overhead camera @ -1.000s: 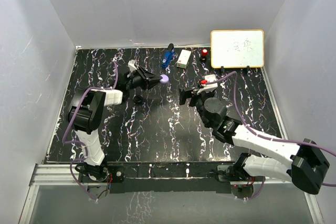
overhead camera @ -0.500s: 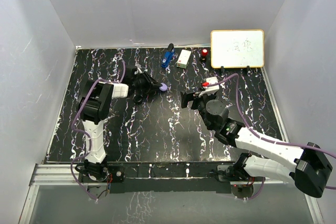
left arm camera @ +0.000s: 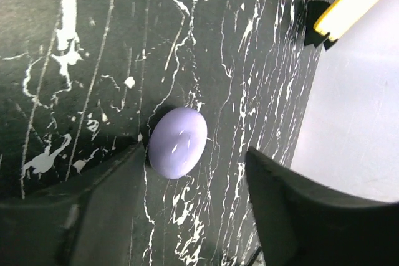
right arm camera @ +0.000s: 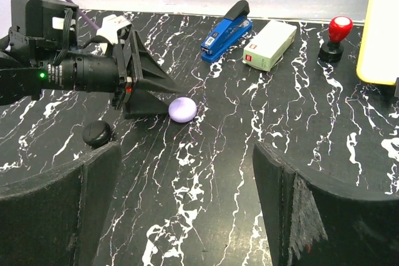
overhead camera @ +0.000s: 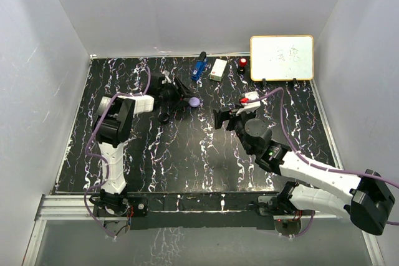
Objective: Insert the wireless bluetooth earbuds into the charging case
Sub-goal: Place the charging case at the center of the board, then reset both arms
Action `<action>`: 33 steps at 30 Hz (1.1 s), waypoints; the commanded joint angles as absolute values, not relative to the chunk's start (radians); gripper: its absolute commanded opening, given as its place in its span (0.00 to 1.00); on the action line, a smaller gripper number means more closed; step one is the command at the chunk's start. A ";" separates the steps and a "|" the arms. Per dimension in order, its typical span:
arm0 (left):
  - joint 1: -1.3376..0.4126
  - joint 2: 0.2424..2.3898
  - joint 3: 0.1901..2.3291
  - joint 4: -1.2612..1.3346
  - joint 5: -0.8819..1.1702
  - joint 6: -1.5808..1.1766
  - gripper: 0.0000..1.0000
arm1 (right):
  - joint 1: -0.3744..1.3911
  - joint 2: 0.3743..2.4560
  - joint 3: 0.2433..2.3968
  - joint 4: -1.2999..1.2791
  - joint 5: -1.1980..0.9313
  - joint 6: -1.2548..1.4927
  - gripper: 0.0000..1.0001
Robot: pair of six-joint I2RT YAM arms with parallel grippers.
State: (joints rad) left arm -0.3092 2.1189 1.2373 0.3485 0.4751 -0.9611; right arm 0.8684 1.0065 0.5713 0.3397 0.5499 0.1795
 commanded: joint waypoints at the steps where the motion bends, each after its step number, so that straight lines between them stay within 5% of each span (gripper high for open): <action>1: -0.315 2.084 1.261 0.241 0.419 -0.899 0.71 | 0.865 0.976 0.561 0.364 0.541 0.198 0.85; 8: -0.295 1.886 1.222 0.168 0.322 -0.832 0.98 | 0.865 0.970 0.563 0.344 0.524 0.221 0.85; 13: -0.295 1.685 1.202 0.095 0.273 -0.757 0.99 | 0.864 0.970 0.565 0.339 0.518 0.234 0.86; 16: -0.295 1.557 1.145 0.054 0.238 -0.735 0.99 | 0.865 0.986 0.585 0.294 0.549 0.275 0.98; 24: -0.295 1.160 0.905 -0.041 0.122 -0.708 0.99 | 0.856 1.098 0.712 0.009 0.663 0.452 0.98; 33: -0.293 0.899 0.788 -0.116 0.089 -0.713 0.99 | 0.856 0.987 0.686 -0.062 0.675 0.511 0.98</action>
